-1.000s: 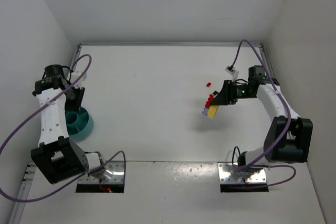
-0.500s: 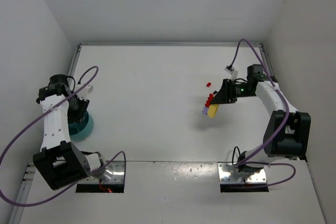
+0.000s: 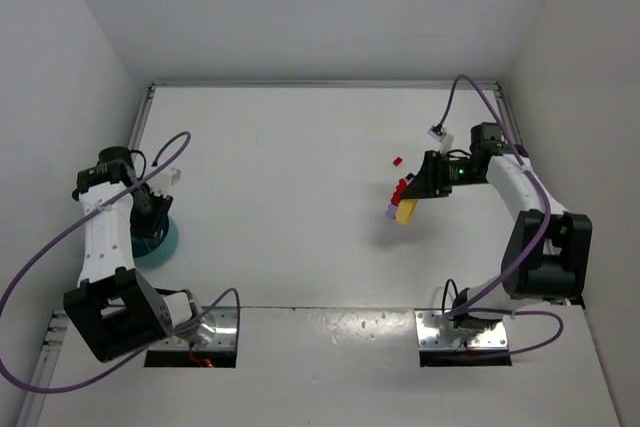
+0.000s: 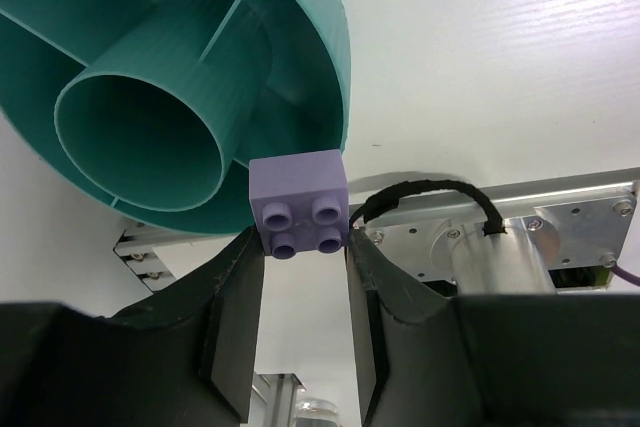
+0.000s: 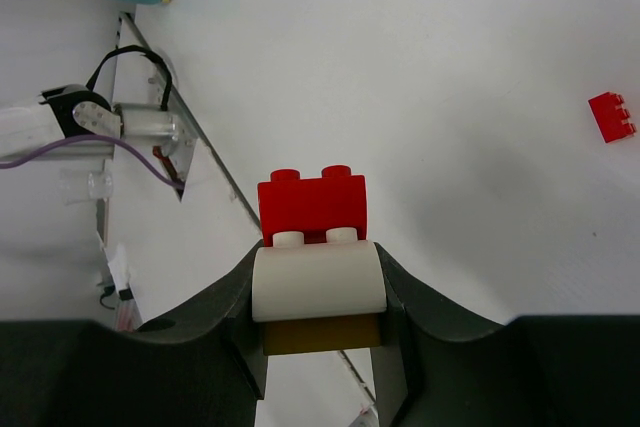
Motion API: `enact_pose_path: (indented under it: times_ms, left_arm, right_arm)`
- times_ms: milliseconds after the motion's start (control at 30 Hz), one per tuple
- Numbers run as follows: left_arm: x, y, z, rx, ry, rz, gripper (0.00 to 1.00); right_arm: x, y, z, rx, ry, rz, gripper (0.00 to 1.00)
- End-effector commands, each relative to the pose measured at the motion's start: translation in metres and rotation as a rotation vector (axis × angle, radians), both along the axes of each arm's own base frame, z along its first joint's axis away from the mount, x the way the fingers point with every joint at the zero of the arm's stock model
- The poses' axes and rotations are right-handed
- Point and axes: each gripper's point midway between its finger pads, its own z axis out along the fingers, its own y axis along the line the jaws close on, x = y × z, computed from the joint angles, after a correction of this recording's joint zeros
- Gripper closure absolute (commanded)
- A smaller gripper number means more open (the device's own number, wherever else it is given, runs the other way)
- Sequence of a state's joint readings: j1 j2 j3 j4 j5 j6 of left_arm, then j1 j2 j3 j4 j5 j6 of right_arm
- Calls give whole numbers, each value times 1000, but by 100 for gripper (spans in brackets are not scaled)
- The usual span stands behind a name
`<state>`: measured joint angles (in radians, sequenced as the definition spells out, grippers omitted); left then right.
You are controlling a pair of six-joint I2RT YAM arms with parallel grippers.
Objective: Sort the legos into containers by color
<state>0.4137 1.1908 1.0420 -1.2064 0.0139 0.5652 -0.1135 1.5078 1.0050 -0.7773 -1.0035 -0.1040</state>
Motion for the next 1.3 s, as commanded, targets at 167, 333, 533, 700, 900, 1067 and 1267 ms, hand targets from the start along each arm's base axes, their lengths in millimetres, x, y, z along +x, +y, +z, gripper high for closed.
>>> enact_pose_path:
  times_ms: [167,333,533,700,900,1067,1267]
  left_arm:
    - [11,9,14,36,-65,26,59]
    - [17,11,21,44,-97,46,49]
    - [27,15,31,61,-143,55,46]
    - [51,-40,87,-174,-326,-171,50]
    - [71,-187,139,-779,-526,-544,45]
    - [89,-264,144,-1113,-437,-605,44]
    - [94,-338,149,-1273,-413,-629,44]
  right_arm:
    - [13,2,13,12,-59,8,98]
    - [13,2,13,12,-59,8,98]
    - [13,3,14,18,-68,15,98]
    - [8,6,20,48,-78,45,98]
    - [-12,22,49,199,-128,159,98]
    - [-26,30,65,285,-132,221,99]
    - [-27,38,92,405,-183,224,99]
